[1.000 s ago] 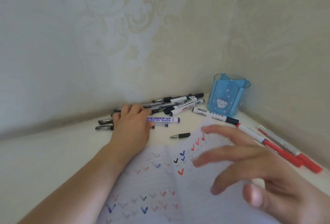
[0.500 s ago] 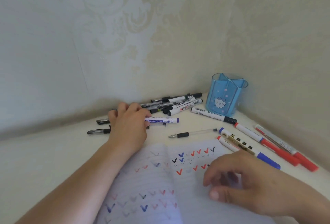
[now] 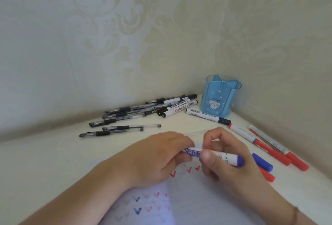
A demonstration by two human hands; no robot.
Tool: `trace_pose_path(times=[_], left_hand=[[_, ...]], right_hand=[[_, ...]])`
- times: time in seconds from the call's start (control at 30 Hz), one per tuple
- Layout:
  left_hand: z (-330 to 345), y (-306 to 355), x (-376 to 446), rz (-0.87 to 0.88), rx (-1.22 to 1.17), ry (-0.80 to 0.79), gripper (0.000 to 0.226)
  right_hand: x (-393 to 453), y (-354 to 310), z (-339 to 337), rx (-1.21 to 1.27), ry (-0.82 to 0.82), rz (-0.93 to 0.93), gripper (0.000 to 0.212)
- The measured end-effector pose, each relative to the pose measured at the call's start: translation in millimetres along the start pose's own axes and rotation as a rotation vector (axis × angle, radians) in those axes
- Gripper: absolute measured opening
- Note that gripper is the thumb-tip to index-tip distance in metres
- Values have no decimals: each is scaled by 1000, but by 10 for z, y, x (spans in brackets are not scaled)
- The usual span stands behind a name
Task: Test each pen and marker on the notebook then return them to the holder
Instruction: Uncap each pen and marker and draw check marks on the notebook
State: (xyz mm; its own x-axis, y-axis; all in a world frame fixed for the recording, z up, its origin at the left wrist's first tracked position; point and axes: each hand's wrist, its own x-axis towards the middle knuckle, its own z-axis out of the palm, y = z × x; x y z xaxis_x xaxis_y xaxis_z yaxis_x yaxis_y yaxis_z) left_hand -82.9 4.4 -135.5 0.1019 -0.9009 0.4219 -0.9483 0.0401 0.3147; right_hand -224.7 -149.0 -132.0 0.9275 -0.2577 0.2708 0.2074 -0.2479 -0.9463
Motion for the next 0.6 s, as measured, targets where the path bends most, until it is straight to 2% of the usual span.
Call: trace_pose_path(times=[0.1, 0.17, 0.3, 0.6], left_hand=[[14, 72, -5, -16, -39, -51, 27], [4, 105, -11, -20, -47, -75, 25], [-46, 142, -37, -24, -121, -116, 10], [-147, 215, -48, -127, -534, -286, 20]], right_hand=[[-4, 63, 72, 151, -57, 4, 45], [7, 86, 81, 153, -125, -8, 42], [-2, 54, -26, -75, -230, -38, 28], [-90, -41, -180, -615, -296, -188, 17]])
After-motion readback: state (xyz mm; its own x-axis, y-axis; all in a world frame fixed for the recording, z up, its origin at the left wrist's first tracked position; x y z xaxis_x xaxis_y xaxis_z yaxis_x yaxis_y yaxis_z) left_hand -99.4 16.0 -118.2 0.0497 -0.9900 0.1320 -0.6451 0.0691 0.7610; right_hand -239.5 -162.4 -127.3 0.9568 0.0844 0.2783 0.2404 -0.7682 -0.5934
